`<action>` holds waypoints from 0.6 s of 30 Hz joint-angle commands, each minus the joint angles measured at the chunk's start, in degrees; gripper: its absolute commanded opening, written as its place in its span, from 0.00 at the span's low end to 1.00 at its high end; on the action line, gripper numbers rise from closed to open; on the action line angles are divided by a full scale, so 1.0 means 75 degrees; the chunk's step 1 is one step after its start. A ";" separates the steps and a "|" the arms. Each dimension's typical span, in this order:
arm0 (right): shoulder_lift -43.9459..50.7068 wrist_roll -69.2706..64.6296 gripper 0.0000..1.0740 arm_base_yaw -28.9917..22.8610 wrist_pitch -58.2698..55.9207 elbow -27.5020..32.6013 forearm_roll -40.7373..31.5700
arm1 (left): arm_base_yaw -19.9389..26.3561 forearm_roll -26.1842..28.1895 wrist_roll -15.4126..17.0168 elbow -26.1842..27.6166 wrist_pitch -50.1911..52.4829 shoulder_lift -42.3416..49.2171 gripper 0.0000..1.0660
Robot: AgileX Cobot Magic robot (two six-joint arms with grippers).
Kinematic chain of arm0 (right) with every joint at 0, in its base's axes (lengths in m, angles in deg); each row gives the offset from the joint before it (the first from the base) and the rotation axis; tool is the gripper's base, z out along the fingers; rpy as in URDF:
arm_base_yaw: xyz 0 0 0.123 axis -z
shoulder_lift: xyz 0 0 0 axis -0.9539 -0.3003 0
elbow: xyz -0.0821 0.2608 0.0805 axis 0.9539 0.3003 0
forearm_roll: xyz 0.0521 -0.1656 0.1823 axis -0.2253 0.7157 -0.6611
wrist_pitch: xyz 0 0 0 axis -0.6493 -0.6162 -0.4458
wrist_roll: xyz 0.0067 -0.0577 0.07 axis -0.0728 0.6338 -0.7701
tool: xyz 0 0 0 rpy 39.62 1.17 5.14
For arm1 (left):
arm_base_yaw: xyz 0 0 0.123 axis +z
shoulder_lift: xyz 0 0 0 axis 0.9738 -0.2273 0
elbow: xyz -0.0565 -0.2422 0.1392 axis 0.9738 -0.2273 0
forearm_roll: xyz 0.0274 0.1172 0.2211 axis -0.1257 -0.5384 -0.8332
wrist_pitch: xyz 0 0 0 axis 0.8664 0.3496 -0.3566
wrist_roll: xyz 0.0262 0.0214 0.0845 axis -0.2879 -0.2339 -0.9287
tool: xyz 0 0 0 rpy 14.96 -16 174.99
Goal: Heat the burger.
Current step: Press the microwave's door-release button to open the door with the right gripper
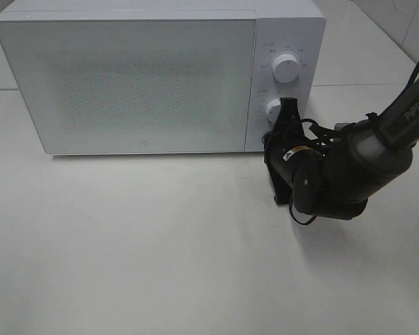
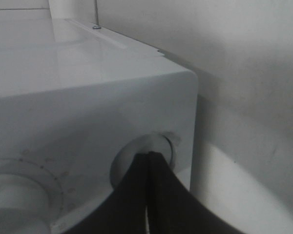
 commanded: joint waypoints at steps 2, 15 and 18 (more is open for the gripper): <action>0.0038 0.0168 0.00 0.0099 0.0535 -0.0252 -0.0015 | 0.0008 0.0038 0.0031 -0.0031 0.0092 0.0153 0.92; -0.0130 0.0940 0.00 0.0275 0.1421 -0.1276 -0.0328 | 0.0008 0.0038 0.0031 -0.0031 0.0092 0.0153 0.92; -0.0313 0.0917 0.00 0.0275 0.1390 -0.1604 -0.0328 | 0.0008 0.0038 0.0031 -0.0031 0.0092 0.0153 0.92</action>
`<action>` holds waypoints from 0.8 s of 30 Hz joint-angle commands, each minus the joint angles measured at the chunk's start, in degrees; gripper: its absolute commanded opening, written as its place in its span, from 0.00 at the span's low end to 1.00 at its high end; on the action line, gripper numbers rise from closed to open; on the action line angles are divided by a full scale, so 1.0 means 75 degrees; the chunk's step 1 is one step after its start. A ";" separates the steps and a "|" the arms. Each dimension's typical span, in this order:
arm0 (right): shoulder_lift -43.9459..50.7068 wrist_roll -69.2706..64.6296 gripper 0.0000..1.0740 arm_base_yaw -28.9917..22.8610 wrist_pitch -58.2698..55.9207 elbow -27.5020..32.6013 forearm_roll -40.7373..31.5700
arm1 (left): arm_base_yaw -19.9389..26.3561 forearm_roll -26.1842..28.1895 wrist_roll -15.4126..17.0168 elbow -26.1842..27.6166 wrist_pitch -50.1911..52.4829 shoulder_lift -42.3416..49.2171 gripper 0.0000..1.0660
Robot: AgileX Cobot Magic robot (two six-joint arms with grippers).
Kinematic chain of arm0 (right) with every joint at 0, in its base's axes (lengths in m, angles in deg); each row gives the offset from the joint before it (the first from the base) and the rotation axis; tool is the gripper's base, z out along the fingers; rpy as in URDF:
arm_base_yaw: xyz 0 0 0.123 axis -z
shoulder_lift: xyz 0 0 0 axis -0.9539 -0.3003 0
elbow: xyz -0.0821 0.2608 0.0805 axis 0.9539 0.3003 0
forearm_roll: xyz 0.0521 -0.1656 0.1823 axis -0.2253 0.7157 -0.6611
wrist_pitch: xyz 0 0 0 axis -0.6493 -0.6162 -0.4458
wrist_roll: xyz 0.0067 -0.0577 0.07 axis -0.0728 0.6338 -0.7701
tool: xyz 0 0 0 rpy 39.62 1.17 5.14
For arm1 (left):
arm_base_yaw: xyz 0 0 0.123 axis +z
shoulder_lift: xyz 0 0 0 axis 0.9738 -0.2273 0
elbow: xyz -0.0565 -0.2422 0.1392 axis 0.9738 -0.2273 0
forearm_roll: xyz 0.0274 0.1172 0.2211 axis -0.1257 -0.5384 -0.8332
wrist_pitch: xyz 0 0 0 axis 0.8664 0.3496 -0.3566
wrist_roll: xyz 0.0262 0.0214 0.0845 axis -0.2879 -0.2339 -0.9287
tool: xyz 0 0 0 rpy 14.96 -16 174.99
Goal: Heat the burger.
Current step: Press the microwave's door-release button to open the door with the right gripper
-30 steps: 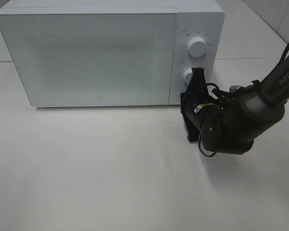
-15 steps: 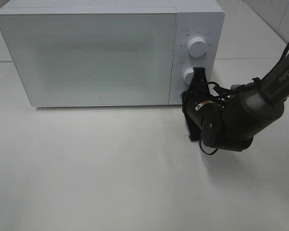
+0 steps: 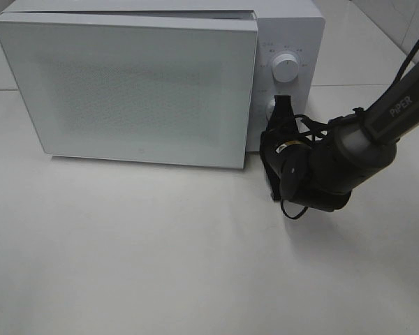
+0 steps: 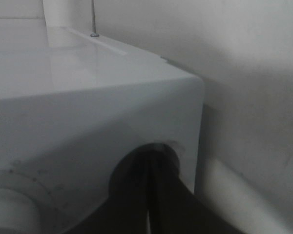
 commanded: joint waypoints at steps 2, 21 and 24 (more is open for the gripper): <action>-0.0099 0.0099 0.00 0.0298 0.1749 -0.0963 0.0542 | 0.0008 0.0038 0.0031 -0.0031 0.0084 0.0153 0.92; 0.0076 -0.0428 0.00 0.0275 0.0985 -0.0527 0.0703 | 0.0008 0.0038 0.0031 -0.0031 0.0084 0.0153 0.92; 0.0237 -0.0741 0.00 0.0275 0.0458 -0.0344 0.0917 | 0.0008 0.0038 0.0031 -0.0031 0.0084 0.0153 0.92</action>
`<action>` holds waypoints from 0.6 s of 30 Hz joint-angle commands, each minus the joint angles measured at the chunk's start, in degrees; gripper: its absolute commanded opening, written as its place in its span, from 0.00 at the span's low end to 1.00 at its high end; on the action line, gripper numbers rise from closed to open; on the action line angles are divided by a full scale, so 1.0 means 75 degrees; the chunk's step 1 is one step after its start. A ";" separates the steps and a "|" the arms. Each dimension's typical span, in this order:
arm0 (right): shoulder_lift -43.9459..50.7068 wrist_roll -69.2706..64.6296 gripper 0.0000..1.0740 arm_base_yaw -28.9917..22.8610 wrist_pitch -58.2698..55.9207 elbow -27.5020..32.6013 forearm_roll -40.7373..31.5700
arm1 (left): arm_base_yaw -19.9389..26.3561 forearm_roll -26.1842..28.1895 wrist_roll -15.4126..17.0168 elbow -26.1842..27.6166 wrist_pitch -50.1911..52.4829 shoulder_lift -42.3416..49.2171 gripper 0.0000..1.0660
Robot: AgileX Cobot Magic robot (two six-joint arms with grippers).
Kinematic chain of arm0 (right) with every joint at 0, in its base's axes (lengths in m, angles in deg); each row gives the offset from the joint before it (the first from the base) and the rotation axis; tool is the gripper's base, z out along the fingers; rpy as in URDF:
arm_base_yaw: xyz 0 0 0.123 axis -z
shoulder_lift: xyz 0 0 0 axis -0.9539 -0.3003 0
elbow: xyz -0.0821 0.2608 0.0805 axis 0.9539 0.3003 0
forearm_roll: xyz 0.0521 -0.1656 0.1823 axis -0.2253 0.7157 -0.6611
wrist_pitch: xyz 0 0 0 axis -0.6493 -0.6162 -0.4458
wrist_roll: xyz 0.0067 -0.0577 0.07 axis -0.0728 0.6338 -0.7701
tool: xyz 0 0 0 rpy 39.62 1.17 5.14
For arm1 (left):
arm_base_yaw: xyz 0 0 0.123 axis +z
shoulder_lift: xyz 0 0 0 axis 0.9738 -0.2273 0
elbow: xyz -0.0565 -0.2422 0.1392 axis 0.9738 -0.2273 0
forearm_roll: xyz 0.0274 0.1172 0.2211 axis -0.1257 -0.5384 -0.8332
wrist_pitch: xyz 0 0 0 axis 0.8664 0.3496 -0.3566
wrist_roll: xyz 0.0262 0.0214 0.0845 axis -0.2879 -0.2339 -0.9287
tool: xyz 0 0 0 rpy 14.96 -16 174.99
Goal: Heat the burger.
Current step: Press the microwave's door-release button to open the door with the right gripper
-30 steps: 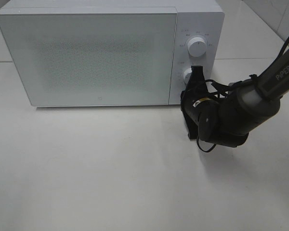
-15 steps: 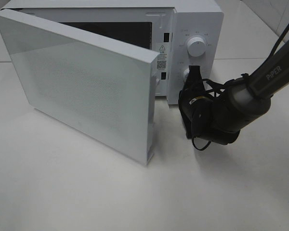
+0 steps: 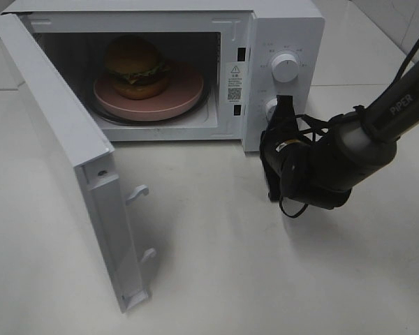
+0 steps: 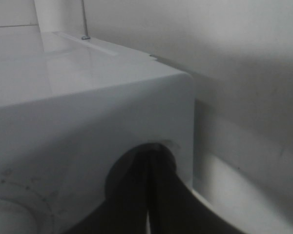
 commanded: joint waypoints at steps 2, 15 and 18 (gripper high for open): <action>0.0252 -0.0237 0.00 0.0260 0.0512 -0.0306 0.0856 | 0.0008 0.0038 0.0031 -0.0031 0.0084 0.0153 0.92; 0.1077 0.0053 0.00 0.0260 -0.0909 0.0649 0.1184 | 0.0008 0.0038 0.0031 -0.0031 0.0084 0.0153 0.92; 0.1238 0.0107 0.00 0.0260 -0.1291 0.0863 0.1261 | 0.0008 0.0038 0.0031 -0.0031 0.0084 0.0153 0.92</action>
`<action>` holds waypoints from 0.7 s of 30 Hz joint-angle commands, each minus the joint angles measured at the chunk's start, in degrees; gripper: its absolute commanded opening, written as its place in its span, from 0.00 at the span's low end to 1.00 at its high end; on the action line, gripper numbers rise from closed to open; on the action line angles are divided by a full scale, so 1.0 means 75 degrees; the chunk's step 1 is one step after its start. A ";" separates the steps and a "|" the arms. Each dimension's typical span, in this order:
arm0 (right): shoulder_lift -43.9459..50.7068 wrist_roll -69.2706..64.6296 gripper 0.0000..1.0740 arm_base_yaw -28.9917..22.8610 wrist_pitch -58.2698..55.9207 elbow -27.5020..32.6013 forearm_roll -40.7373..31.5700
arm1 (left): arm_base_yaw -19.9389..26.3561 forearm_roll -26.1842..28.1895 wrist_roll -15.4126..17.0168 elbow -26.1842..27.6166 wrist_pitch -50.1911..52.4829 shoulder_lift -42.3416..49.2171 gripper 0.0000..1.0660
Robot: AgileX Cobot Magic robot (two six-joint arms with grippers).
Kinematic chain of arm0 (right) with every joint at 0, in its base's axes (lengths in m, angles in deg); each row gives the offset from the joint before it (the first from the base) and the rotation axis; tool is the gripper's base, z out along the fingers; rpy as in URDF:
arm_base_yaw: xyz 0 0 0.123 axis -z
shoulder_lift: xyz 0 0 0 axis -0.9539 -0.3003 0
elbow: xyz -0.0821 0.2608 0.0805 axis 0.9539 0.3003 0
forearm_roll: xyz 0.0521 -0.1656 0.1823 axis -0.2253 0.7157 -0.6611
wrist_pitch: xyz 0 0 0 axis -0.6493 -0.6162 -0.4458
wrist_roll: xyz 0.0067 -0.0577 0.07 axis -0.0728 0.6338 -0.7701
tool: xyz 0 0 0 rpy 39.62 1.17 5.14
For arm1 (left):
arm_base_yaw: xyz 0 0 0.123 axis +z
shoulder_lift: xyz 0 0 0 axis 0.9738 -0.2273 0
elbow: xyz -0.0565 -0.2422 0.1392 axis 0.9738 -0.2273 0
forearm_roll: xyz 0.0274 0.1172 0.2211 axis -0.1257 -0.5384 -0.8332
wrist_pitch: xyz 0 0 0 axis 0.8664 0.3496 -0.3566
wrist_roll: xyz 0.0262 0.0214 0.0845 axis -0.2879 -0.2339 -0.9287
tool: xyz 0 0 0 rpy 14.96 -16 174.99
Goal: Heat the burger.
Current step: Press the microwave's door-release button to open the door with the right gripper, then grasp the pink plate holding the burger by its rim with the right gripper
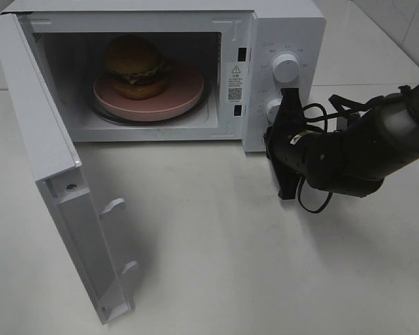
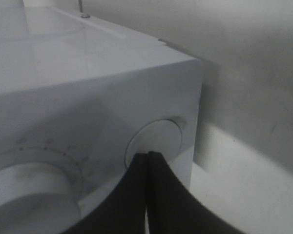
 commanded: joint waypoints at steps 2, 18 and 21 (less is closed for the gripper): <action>0.0336 0.0191 0.00 0.0008 -0.0260 0.0298 0.0382 | 0.0008 0.0038 0.0031 -0.0031 0.0084 0.0153 0.92; 0.2208 0.2773 0.00 0.0023 -0.2277 0.1337 0.0665 | 0.0008 0.0038 0.0031 -0.0031 0.0084 0.0153 0.92; 0.2483 0.3491 0.00 0.0023 -0.2804 0.1337 0.0795 | 0.0008 0.0038 0.0031 -0.0031 0.0084 0.0153 0.92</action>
